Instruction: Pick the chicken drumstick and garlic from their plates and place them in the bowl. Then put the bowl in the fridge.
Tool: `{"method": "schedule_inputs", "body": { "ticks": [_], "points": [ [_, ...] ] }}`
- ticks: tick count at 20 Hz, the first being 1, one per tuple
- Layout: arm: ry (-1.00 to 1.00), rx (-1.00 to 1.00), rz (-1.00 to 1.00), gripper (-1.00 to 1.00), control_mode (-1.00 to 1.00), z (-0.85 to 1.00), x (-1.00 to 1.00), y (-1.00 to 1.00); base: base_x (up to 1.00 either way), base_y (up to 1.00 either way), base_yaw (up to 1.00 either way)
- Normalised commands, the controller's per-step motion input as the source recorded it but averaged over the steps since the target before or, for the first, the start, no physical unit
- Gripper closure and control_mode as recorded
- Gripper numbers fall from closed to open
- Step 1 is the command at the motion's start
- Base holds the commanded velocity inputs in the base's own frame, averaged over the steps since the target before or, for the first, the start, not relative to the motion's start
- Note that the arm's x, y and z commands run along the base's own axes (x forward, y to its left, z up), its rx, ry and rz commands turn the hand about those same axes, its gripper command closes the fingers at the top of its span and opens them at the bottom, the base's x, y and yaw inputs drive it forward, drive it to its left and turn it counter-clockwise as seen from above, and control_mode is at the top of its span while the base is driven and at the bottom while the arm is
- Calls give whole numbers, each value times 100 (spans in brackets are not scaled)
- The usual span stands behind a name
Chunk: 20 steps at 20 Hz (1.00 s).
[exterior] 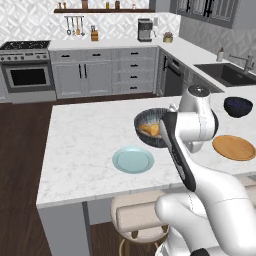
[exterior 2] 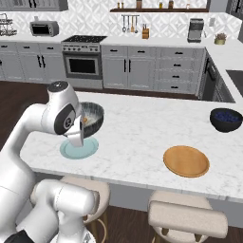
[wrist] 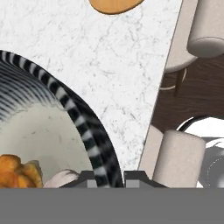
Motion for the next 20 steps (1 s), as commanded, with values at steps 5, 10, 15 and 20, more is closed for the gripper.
{"method": "schedule_inputs", "body": {
  "ticks": [5,10,15,20],
  "points": [
    [0,0,0,100,100,0,0,0,-20,4,1],
    [0,0,0,100,100,0,0,0,-69,35,14],
    [0,0,0,100,100,0,0,0,-62,51,51],
    [0,0,0,100,100,0,0,0,-43,91,60]
  ]
}}
